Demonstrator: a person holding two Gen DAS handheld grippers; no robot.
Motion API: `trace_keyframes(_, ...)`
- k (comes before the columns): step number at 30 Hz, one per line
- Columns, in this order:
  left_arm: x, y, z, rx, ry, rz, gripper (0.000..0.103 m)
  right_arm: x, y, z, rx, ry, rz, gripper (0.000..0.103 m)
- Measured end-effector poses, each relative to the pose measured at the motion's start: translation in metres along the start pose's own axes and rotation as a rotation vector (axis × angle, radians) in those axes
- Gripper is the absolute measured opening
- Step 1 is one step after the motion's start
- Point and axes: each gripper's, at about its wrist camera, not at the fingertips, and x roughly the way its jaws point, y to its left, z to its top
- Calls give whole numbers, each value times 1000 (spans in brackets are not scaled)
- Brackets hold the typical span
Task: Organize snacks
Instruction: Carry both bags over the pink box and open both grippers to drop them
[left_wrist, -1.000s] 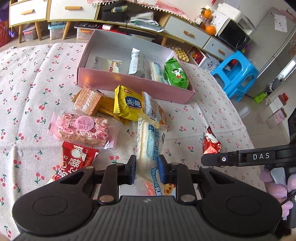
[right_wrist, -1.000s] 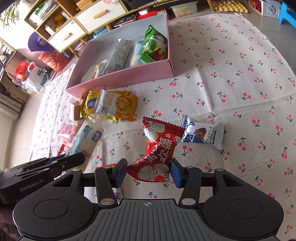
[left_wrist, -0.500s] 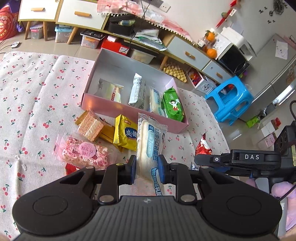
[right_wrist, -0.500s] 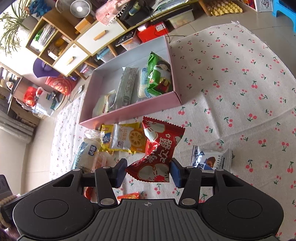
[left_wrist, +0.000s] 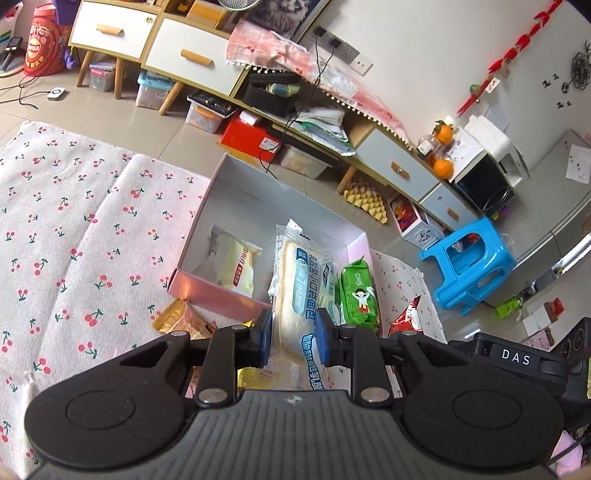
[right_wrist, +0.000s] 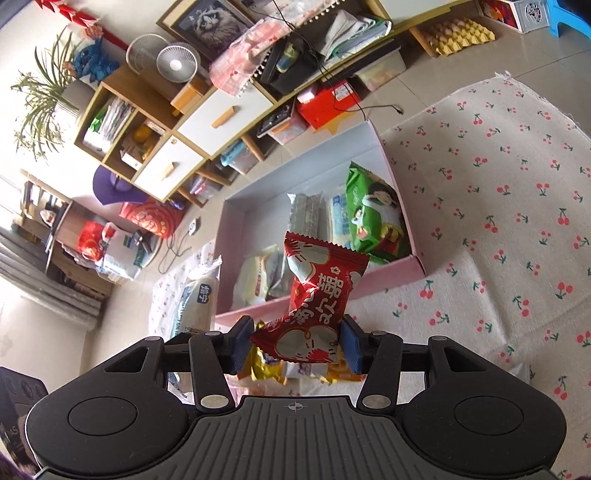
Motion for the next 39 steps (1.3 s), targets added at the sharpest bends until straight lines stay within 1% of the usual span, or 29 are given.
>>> trace_keyframes(3,9,-2,5,23,-17,31,22,10,-1,5,29,-22,19,49)
trace_keyframes(7,22,-6,17,80,-34,73,22,24,-4,14,78,-28,15,49)
trace_keyframes(11,36,-8,26,121,-49,101,22,36,2,24,27,-35,-27,49)
trace_keyframes(13,44,-9,31,130,-53,115,22,42,3,26,7,-34,-34,49)
trace_keyframes(18,62,-9,37,136,-61,133,22,58,6,27,-51,-29,-56,49)
trace_keyframes(22,72,-7,40,136,-58,154,22,68,6,28,-74,-8,-68,49)
trace_keyframes(26,78,-6,42,147,-57,174,22,71,6,28,-89,-5,-68,49)
trace_keyframes(31,80,-3,42,160,-59,183,23,76,7,27,-103,2,-76,50)
trace_keyframes(32,80,-3,41,163,-61,182,22,75,7,27,-103,3,-72,52)
trace_keyframes(34,79,-5,41,168,-75,182,31,75,8,26,-107,-2,-68,53)
trace_keyframes(35,78,-6,42,170,-78,181,41,75,9,27,-109,-1,-66,56)
trace_keyframes(36,78,-7,42,172,-81,178,49,75,9,27,-106,1,-64,60)
trace_keyframes(37,76,-7,42,174,-83,175,51,74,9,28,-98,0,-64,70)
trace_keyframes(38,76,-8,43,176,-82,172,54,73,9,28,-92,-4,-61,74)
trace_keyframes(39,74,-8,43,176,-81,171,57,73,10,29,-90,-6,-55,74)
